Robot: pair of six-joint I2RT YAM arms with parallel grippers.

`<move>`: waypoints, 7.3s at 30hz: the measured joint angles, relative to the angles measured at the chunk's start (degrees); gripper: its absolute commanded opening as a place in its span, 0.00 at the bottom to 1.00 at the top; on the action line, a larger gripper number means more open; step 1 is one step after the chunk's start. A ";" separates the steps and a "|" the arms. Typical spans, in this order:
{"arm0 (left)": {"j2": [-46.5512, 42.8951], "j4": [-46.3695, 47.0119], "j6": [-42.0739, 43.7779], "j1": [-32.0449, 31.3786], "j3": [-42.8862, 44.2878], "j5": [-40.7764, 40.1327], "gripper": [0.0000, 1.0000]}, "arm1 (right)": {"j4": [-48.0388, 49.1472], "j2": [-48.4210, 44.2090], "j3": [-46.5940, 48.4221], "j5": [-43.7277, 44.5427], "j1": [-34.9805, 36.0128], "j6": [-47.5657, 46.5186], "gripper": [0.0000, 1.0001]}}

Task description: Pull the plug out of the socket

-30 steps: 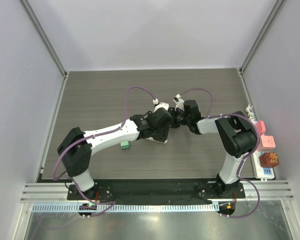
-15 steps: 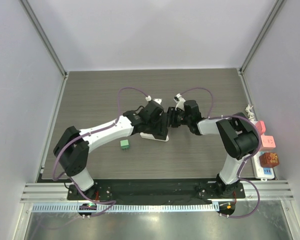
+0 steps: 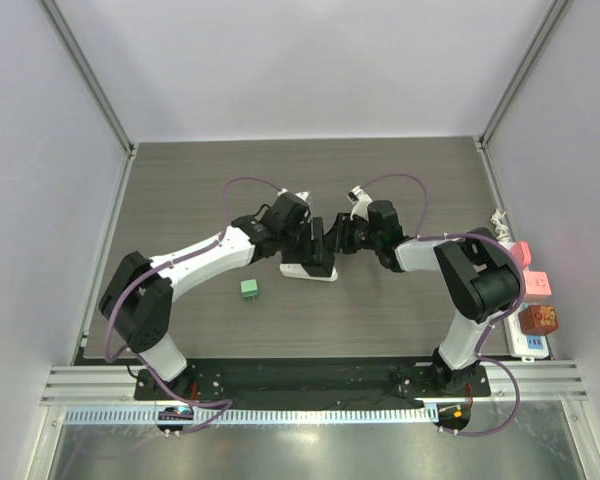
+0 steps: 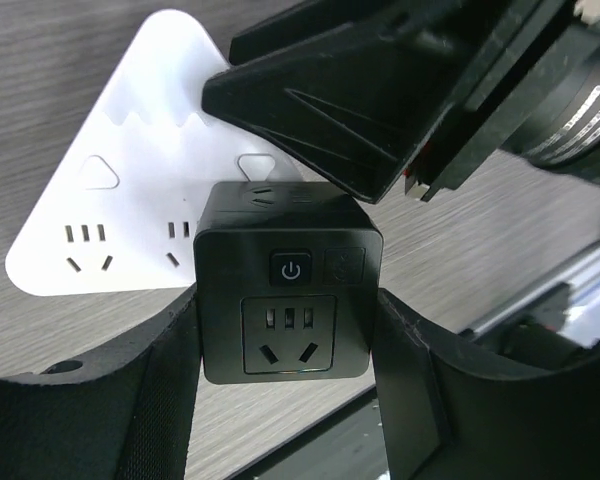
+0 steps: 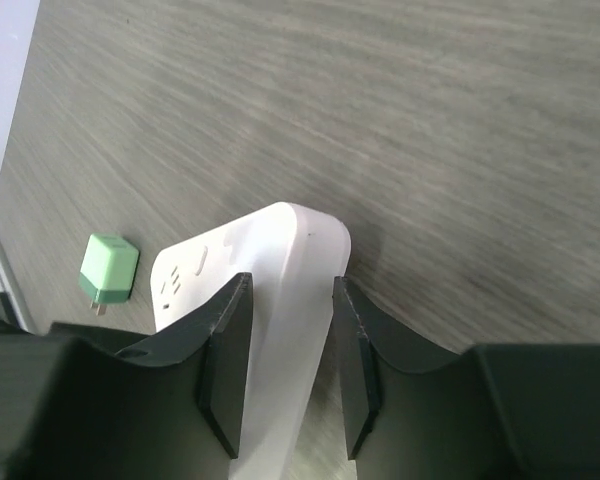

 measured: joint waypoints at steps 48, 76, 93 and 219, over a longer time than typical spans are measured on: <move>1.81 4.20 22.80 -13.64 -3.15 -34.03 0.00 | 1.66 1.27 -5.33 -8.61 -5.81 7.50 0.54; -0.90 13.31 25.29 -13.53 -7.89 -23.41 0.00 | 19.98 7.26 -7.85 -17.16 -5.92 18.51 0.64; -0.66 13.94 25.11 -13.86 -7.89 -23.04 0.00 | 24.13 12.35 -5.86 -18.64 -5.03 22.47 0.01; -14.43 28.39 -5.07 -14.69 -37.70 -61.13 0.10 | 0.24 3.41 0.61 -6.97 -2.69 5.31 0.01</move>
